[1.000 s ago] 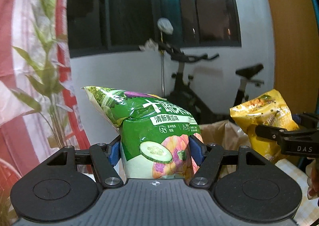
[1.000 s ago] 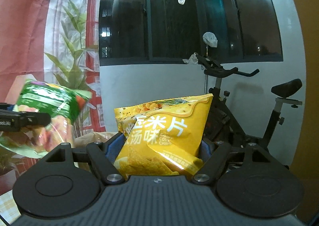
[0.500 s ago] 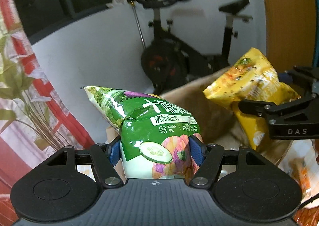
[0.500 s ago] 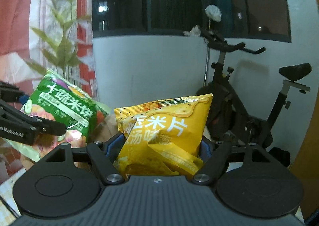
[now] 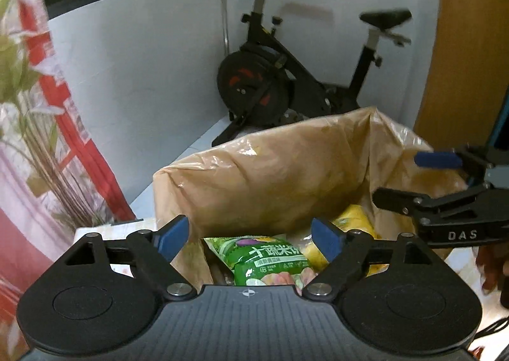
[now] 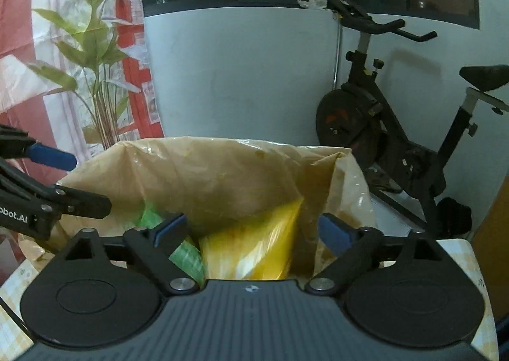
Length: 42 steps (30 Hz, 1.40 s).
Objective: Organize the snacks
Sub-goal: 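Lower both bags into the paper bag and open both tools, then grasp the green cracker bag with the left tool while the right tool grasps the orange chip bag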
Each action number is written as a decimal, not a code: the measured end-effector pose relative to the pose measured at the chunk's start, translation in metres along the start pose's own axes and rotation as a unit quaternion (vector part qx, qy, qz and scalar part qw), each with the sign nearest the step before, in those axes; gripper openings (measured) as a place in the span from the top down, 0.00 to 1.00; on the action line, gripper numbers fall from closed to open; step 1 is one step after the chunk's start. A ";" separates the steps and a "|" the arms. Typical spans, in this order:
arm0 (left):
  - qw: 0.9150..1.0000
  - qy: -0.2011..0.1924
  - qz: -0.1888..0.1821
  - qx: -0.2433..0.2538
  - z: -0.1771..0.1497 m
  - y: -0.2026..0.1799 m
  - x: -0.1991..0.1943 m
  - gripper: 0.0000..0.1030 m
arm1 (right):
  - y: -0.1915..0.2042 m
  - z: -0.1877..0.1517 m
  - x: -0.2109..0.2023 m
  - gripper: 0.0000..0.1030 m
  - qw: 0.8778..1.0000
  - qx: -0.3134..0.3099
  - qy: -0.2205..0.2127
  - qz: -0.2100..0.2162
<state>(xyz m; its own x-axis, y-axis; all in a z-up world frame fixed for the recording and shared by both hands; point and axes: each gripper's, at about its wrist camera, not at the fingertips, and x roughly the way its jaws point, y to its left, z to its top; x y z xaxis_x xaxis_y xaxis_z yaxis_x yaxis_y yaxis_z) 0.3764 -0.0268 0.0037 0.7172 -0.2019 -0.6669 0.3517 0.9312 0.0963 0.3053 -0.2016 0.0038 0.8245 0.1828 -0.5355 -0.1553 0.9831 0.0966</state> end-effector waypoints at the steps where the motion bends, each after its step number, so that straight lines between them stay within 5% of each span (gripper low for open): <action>1: 1.000 -0.009 -0.002 -0.009 -0.002 0.002 -0.007 0.17 | -0.002 0.000 -0.003 0.11 1.000 0.005 0.000 0.002; 11: 0.994 -0.092 0.006 -0.063 -0.043 0.006 -0.104 0.17 | -0.020 -0.010 -0.084 0.10 0.997 0.058 -0.042 0.041; 19: 0.986 -0.114 0.045 -0.109 -0.112 0.001 -0.153 0.17 | -0.017 -0.068 -0.140 0.09 0.996 0.041 -0.049 0.059; 31: 0.982 -0.093 0.053 -0.154 -0.199 -0.017 -0.150 0.17 | 0.018 -0.183 -0.128 0.09 0.993 -0.025 0.103 0.053; 36: 0.983 -0.093 0.060 -0.145 -0.219 -0.025 -0.147 0.17 | 0.027 -0.200 -0.125 0.08 0.988 -0.029 0.141 0.059; 42: 0.977 -0.082 0.061 -0.189 -0.240 -0.022 -0.141 0.17 | 0.041 -0.212 -0.109 0.08 0.971 -0.125 0.201 0.034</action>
<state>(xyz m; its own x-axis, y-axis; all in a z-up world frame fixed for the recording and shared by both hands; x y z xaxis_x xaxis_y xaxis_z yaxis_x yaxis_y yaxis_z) 0.1229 0.0543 -0.0818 0.8373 -0.0997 -0.5375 0.0325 0.9906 -0.1330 0.0936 -0.1820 -0.1113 0.5366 0.1821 -0.8239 -0.3708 0.9280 -0.0365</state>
